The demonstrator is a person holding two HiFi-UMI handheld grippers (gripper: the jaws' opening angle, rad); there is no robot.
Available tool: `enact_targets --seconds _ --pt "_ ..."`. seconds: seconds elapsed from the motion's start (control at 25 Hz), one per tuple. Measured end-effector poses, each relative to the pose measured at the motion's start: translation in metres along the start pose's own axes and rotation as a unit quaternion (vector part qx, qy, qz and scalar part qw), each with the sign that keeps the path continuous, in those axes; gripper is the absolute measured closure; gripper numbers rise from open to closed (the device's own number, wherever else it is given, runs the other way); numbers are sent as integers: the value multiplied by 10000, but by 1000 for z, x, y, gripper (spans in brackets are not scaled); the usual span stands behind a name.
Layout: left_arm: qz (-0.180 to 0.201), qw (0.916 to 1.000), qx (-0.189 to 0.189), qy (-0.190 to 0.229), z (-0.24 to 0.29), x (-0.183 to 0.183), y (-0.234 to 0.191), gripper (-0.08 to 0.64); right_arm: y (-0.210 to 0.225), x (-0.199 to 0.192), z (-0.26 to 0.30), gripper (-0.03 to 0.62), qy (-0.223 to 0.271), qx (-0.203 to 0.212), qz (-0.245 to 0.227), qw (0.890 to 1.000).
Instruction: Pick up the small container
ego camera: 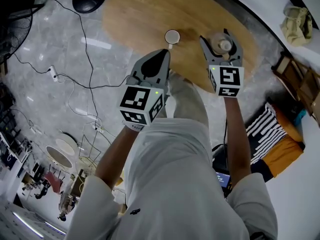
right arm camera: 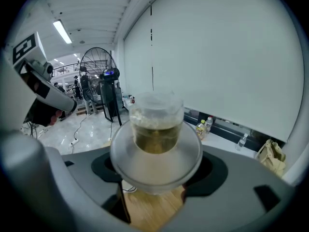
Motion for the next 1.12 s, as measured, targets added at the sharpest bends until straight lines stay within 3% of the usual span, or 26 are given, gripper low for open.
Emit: enact_targets --seconds 1.12 --pt "115 9955 -287 894 -93 37 54 540 -3 93 -131 255 249 -105 13 9996"
Point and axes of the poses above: the fingertips, and each gripper's own axes: z forward along the fingers, y to its right, x out of its top, the point moved 8 cm from there along -z, backward along the fingers, and after that the axes turned 11 degrees about -z, right-handed, at the moved point
